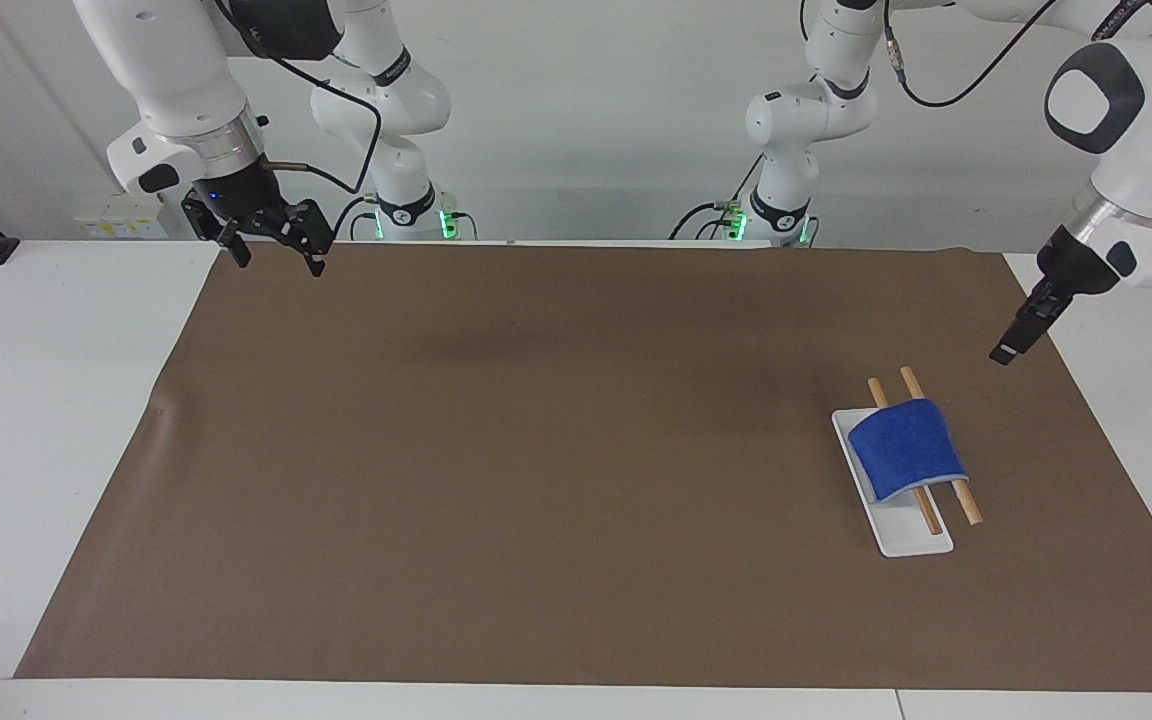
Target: Right arm passes towel to left arm to hang
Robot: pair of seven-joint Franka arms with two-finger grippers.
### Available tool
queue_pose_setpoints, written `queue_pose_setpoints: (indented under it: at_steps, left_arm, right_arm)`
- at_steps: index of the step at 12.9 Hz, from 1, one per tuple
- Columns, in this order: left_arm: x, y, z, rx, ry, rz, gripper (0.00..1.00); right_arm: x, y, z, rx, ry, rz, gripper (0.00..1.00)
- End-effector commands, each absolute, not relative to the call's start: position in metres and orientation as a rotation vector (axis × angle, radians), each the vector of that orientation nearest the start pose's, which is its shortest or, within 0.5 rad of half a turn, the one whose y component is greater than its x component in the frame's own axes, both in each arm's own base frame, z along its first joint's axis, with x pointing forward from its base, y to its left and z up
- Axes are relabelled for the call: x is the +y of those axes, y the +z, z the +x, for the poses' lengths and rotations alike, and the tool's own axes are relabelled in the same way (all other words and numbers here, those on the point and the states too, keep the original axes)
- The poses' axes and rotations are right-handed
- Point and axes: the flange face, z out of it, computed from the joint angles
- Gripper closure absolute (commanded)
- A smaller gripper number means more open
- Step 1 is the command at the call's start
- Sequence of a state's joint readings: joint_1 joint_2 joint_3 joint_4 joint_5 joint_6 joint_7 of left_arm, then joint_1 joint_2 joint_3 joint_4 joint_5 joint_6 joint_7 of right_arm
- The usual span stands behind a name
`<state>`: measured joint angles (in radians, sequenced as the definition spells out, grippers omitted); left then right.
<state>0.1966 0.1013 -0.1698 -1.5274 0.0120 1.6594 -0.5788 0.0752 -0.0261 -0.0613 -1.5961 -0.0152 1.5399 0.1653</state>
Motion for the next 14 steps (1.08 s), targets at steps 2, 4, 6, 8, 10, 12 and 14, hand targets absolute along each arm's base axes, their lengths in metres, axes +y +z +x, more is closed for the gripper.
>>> queue_pose_setpoints:
  at_steps: [2, 4, 6, 8, 10, 12, 14]
  left_arm:
    - [0.021, 0.611, 0.577, -0.569, 0.038, -3.057, 0.25]
    - [0.024, 0.621, 0.571, -0.425, 0.068, -3.04, 0.25]
    - [0.023, 0.631, 0.566, -0.281, 0.108, -3.04, 0.26]
    - [0.023, 0.637, 0.565, -0.23, 0.106, -3.035, 0.26]
    - [0.017, 0.641, 0.564, -0.209, 0.089, -3.038, 0.26]
    - [0.007, 0.649, 0.563, -0.175, 0.041, -3.052, 0.22]
    - [0.008, 0.653, 0.565, -0.026, -0.004, -3.058, 0.22]
  right_arm:
    - [0.002, 0.625, 0.54, 0.22, 0.052, -3.148, 0.0]
    - [0.001, 0.625, 0.54, 0.223, 0.052, -3.148, 0.0]
    - [0.001, 0.625, 0.54, 0.223, 0.052, -3.148, 0.0]
    - [0.001, 0.625, 0.54, 0.223, 0.052, -3.148, 0.0]
    - [0.001, 0.625, 0.54, 0.223, 0.052, -3.149, 0.0]
    - [0.0, 0.625, 0.54, 0.223, 0.052, -3.148, 0.0]
    - [0.001, 0.625, 0.54, 0.22, 0.052, -3.148, 0.0]
